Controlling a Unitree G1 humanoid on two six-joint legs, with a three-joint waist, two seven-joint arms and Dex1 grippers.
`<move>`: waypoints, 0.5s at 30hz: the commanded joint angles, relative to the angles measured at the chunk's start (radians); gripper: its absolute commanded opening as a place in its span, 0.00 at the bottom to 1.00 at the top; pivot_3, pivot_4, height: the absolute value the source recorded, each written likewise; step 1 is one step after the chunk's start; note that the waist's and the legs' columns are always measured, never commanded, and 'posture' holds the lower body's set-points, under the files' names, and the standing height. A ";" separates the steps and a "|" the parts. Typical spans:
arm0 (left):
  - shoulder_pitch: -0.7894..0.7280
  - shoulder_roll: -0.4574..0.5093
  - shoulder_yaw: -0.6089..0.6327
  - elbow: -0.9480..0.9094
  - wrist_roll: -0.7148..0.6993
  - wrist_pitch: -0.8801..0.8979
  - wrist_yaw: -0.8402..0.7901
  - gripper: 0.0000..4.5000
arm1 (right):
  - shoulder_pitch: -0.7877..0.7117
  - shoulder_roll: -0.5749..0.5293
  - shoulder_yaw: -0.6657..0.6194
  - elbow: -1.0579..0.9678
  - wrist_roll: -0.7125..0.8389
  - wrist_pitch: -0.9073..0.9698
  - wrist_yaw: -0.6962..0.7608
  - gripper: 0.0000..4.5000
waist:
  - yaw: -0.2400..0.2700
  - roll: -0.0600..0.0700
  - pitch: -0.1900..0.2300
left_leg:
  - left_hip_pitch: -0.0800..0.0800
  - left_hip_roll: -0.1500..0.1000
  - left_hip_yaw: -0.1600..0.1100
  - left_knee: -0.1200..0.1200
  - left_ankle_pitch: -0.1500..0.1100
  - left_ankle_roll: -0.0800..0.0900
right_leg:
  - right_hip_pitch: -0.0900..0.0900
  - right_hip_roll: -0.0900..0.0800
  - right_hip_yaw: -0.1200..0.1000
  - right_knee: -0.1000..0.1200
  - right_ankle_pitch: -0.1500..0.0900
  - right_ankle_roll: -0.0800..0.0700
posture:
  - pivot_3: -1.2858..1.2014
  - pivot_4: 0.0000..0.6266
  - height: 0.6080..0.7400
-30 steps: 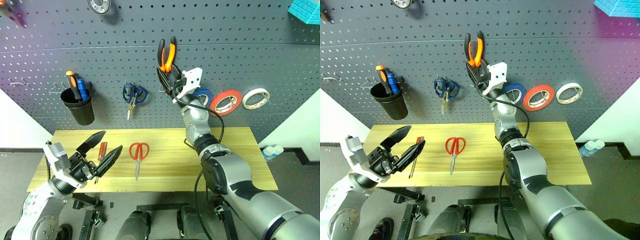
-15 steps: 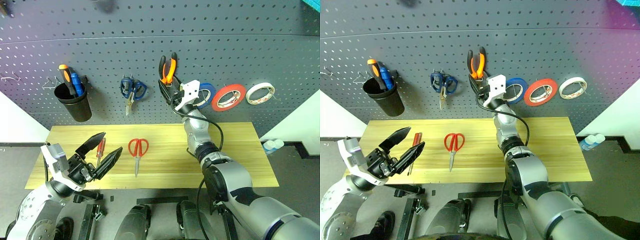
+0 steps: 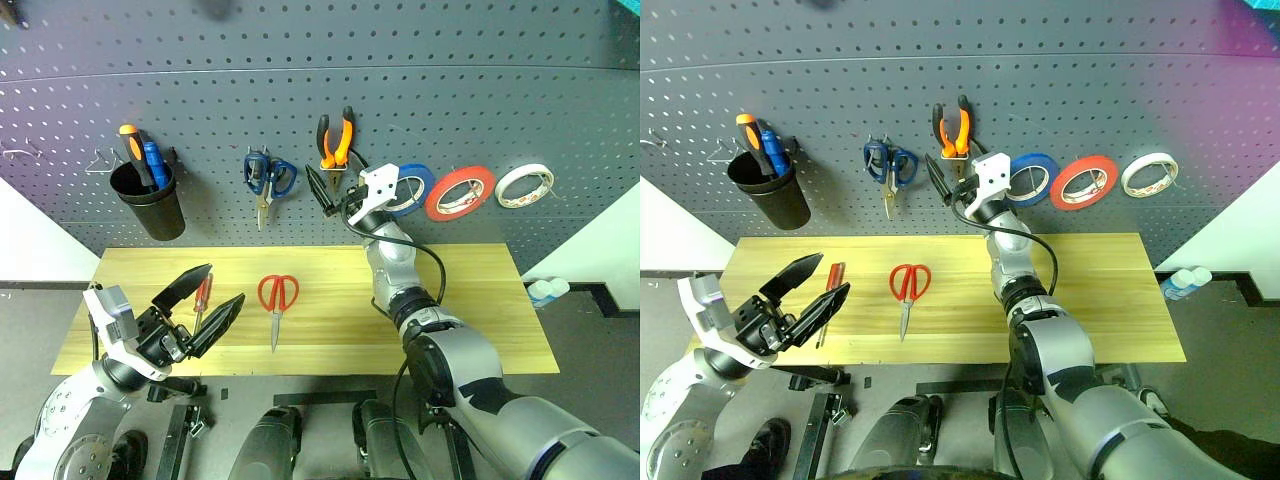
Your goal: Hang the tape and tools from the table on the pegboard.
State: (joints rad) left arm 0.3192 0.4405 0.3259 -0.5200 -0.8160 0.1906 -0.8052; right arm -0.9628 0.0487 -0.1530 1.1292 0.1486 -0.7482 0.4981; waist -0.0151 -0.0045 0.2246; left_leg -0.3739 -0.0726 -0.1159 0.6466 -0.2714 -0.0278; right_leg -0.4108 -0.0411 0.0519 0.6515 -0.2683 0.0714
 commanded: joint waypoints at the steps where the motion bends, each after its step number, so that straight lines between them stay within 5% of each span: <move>1: -0.005 0.003 0.003 -0.010 0.003 -0.014 -0.010 1.00 | -0.011 0.012 -0.012 -0.116 0.042 -0.026 0.000 0.99 | 0.000 0.000 0.002 | 0.000 0.000 0.000 0.000 0.000 0.000 | -0.001 0.000 0.000 0.000 0.000 0.000 | 0.56 0.36 1.00; 15: -0.045 0.001 -0.006 0.028 0.014 -0.016 -0.034 1.00 | 0.097 0.037 0.044 -0.364 0.077 -0.014 0.018 0.99 | -0.002 0.000 0.002 | -0.004 0.000 0.001 -0.016 0.001 -0.002 | -0.011 -0.001 0.000 -0.004 0.001 0.003 | 0.55 0.34 1.00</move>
State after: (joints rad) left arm 0.2709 0.4400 0.3170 -0.4799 -0.7978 0.1881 -0.8294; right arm -0.8640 0.0776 -0.1140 0.8417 0.2002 -0.7623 0.5155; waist -0.0172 -0.0047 0.2262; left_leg -0.3794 -0.0725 -0.1153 0.6303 -0.2701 -0.0301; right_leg -0.4236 -0.0421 0.0517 0.6477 -0.2668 0.0745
